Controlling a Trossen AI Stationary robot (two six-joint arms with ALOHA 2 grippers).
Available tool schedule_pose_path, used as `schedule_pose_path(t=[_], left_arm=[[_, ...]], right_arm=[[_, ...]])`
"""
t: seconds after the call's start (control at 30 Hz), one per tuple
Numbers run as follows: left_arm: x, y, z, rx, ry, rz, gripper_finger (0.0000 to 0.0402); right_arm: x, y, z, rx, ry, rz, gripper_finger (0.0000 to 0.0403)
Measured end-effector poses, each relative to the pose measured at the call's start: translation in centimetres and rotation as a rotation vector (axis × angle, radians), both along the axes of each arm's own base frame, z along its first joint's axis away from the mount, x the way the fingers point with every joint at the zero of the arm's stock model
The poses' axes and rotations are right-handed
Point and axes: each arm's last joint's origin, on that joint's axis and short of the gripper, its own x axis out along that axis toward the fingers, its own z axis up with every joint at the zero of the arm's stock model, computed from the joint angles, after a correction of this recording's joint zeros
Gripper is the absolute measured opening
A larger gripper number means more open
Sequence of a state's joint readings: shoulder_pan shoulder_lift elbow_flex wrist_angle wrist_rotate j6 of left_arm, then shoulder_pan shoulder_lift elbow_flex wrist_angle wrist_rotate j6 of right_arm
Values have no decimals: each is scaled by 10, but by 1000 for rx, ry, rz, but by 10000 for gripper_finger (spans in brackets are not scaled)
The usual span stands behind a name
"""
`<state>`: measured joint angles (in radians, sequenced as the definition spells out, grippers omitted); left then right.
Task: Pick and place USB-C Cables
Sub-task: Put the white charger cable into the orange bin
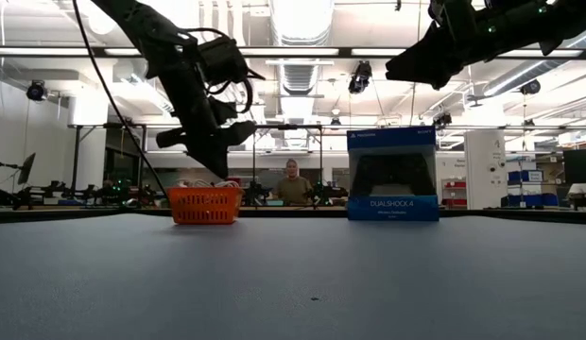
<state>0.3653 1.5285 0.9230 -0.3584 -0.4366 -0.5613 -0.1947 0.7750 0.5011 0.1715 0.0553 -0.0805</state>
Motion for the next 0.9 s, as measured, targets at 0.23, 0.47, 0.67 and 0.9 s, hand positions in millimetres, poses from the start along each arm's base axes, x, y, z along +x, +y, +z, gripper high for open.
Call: schedule_pose_path(t=[0.23,0.47,0.67,0.9], left_arm=[[-1,-1,8,26,-40,4,1],[8,-4,7,-19,-80,-136,1],[9,-2,-13,-9,1,-127,1],[7,0,-16,56,46,-69,1]], right_arm=[[0,0,0,0,0,0,203],[0,0,0,-7,2,1,203],[0,0,0,-6,5,2,203],[0,0,0,-1,4,0,203]])
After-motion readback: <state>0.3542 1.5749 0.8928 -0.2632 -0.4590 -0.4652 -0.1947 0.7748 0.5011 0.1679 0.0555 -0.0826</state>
